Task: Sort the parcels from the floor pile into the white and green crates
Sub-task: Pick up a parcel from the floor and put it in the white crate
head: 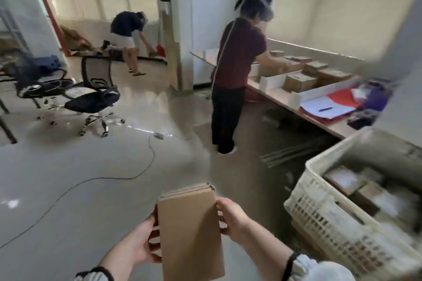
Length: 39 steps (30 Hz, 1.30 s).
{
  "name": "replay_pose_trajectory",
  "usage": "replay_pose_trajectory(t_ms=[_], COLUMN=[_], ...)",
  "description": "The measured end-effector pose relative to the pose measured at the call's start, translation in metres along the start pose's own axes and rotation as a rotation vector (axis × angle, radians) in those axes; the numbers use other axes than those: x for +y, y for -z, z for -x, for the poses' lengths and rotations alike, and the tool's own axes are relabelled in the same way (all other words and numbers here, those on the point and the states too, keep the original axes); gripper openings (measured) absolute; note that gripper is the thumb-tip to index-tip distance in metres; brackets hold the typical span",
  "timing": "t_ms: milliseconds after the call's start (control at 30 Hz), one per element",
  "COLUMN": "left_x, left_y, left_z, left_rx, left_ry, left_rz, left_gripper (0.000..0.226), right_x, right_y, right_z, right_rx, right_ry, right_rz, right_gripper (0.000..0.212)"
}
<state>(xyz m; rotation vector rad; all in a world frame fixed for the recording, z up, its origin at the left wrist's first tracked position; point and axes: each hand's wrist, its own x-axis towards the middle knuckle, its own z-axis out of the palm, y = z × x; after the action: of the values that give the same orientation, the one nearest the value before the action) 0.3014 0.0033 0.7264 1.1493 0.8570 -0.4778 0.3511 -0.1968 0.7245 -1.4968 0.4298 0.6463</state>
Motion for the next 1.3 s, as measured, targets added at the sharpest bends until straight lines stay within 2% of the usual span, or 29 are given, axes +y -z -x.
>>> replay_pose_trajectory(t_ms=[133,300,400,533,633,733,867,1000,1100,1300], left_x=[-0.004,-0.022,-0.029,-0.035,-0.048,-0.060,-0.057,-0.044,-0.029,-0.009], left_y=[-0.129,-0.296,-0.388,-0.489,-0.546,-0.589,-0.628,-0.664,-0.691,-0.732], left_z=[-0.025,-0.043,-0.039,-0.027,-0.019,-0.022,-0.056,-0.110,-0.143,-0.205], left_rx=[-0.159,-0.374,-0.493,-0.710,-0.757,-0.811,-0.809,-0.881,-0.916,-0.950], left_ry=[0.005,-0.044,-0.134,-0.111,-0.169,-0.219,-0.212,-0.132,-0.101,-0.029], left_rz=[-0.227,-0.434,-0.436,-0.357,-0.459,-0.615,-0.608,-0.562,-0.602,-0.726], left_gripper=[0.049,0.048,0.042,0.043,0.031,0.028,0.021,0.028,0.034,0.045], right_x=[-0.006,-0.013,-0.014,-0.014,-0.005,0.006,0.018,0.013,0.003,-0.020], right_y=[0.124,0.278,0.370,0.458,0.494,0.518,0.542,0.561,0.577,0.597], right_z=[0.025,0.068,0.088,0.106,0.110,0.099,0.065,0.023,-0.012,-0.071], right_rx=[0.139,0.197,0.272,0.444,0.561,0.640,0.690,0.739,0.759,0.882], right_ry=[-0.001,0.024,0.043,0.148,0.195,0.249,0.219,0.228,0.261,0.134], right_rz=[-0.069,-0.272,-0.446,-0.651,-0.762,-0.844,-0.959,-1.032,-0.979,-0.937], right_gripper=[0.016,0.028,0.025,0.019,0.032,0.024,0.029,0.028,0.030,0.023])
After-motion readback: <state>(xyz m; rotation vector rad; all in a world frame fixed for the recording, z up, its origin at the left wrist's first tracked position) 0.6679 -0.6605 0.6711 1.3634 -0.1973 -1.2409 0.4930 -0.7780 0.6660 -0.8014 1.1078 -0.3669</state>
